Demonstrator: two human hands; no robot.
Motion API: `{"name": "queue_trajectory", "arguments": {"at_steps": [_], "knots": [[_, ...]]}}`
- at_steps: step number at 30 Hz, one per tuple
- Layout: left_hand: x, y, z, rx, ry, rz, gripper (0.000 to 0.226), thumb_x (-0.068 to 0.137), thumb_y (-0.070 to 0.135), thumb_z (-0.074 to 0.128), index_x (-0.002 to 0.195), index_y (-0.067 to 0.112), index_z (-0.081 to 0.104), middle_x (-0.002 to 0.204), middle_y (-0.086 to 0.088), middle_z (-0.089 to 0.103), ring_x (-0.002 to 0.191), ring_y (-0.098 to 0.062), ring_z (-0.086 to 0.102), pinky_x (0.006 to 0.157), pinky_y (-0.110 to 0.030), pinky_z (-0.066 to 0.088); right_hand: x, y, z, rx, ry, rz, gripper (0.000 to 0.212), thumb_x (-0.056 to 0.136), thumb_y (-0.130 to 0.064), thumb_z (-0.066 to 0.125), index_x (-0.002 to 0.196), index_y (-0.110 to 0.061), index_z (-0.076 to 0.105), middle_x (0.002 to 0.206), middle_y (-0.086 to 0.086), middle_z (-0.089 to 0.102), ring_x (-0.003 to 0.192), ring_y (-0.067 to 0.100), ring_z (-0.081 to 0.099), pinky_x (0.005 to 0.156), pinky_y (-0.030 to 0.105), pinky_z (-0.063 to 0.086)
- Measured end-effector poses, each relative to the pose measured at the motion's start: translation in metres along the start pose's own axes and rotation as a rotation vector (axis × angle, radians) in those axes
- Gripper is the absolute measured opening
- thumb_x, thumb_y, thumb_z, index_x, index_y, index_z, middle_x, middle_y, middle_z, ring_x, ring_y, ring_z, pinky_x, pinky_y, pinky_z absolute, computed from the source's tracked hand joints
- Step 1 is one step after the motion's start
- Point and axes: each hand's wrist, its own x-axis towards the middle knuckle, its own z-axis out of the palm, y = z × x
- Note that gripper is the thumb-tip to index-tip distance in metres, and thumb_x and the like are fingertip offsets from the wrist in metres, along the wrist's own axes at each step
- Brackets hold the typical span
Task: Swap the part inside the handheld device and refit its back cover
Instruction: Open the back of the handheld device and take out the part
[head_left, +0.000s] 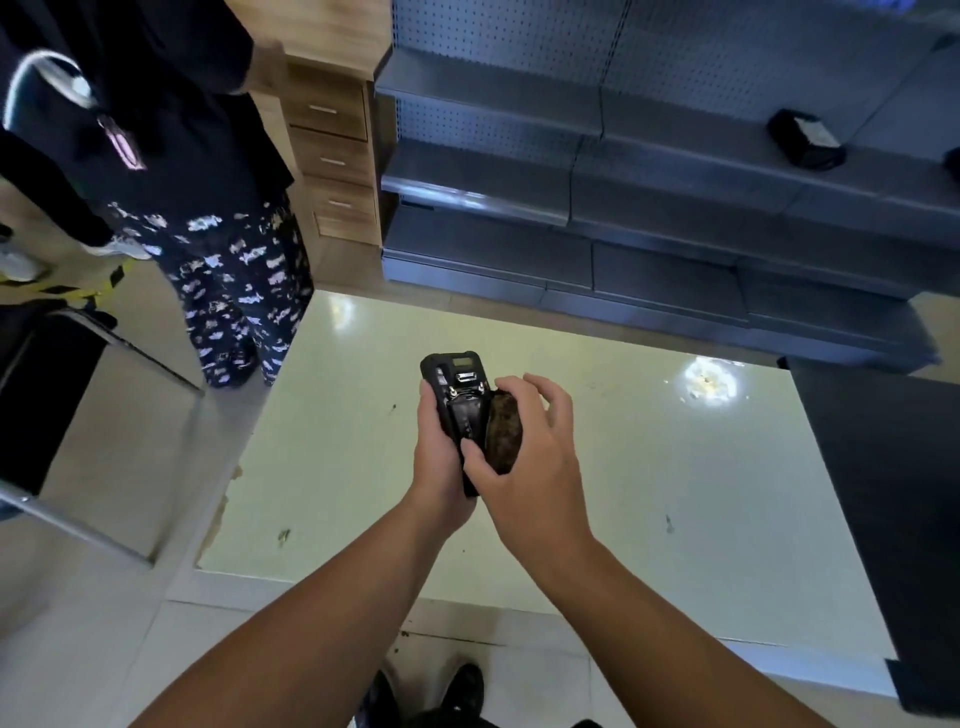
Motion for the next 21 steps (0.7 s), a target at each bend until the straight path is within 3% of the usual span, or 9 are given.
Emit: {"name": "queue_trajectory", "arguments": {"at_steps": [3,6,8,10,12,15,21], "knots": [[-0.006,0.001,-0.002,-0.001,0.002,0.008,0.084,0.098,0.075,0.027,0.136,0.011,0.066,0.142,-0.024,0.063,0.132,-0.039,0.061,0.114,-0.051,0.046,-0.006,0.003,0.0,0.039,0.031,-0.002,0.058,0.087,-0.027,0.078,0.137,-0.035,0.049,0.148,-0.013,0.032,0.121,0.008,0.051,0.098,0.03,0.057],[-0.014,-0.004,-0.006,0.024,-0.049,-0.005,0.074,0.1,0.072,0.028,0.127,0.021,0.074,0.13,-0.013,0.074,0.12,-0.03,0.07,0.093,-0.04,0.06,-0.018,0.001,0.005,0.032,0.054,-0.092,0.064,0.088,-0.024,0.077,0.146,-0.033,0.049,0.153,-0.012,0.033,0.131,0.006,0.045,0.107,0.027,0.049],[-0.021,-0.01,-0.01,0.078,-0.079,-0.015,0.067,0.102,0.068,0.031,0.135,0.022,0.068,0.132,-0.008,0.073,0.123,-0.026,0.068,0.092,-0.035,0.06,-0.019,-0.001,0.01,-0.021,0.089,-0.173,0.067,0.089,-0.025,0.077,0.149,-0.032,0.047,0.155,-0.011,0.033,0.138,0.007,0.042,0.111,0.025,0.042],[-0.027,-0.015,-0.012,0.158,-0.068,-0.023,0.067,0.103,0.067,0.03,0.136,0.022,0.067,0.134,-0.007,0.073,0.124,-0.024,0.068,0.093,-0.035,0.059,-0.006,0.003,0.01,0.014,0.145,-0.125,0.069,0.089,-0.03,0.075,0.15,-0.036,0.044,0.155,-0.013,0.033,0.141,0.007,0.04,0.112,0.026,0.039],[-0.031,-0.017,-0.013,0.147,-0.026,-0.079,0.073,0.1,0.071,0.029,0.125,0.02,0.075,0.12,-0.008,0.078,0.104,-0.027,0.076,0.083,-0.037,0.062,0.014,0.022,0.004,0.046,0.182,0.011,0.073,0.088,-0.033,0.075,0.152,-0.034,0.04,0.155,-0.01,0.035,0.14,0.009,0.041,0.113,0.03,0.041],[-0.029,-0.015,-0.021,0.039,-0.04,-0.104,0.084,0.098,0.074,0.029,0.125,0.006,0.072,0.103,-0.015,0.073,0.078,-0.032,0.069,0.077,-0.041,0.06,0.03,0.068,0.003,-0.158,0.028,0.149,0.076,0.089,-0.03,0.074,0.155,-0.023,0.038,0.155,0.0,0.04,0.138,0.021,0.045,0.112,0.04,0.044],[-0.016,-0.008,-0.033,-0.017,-0.104,-0.142,0.088,0.098,0.074,0.031,0.126,0.001,0.069,0.101,-0.016,0.073,0.078,-0.034,0.069,0.078,-0.042,0.061,0.034,0.134,0.054,-0.538,-0.321,0.156,0.066,0.092,-0.033,0.066,0.149,-0.019,0.038,0.159,0.003,0.034,0.13,0.03,0.047,0.096,0.041,0.05]]}}
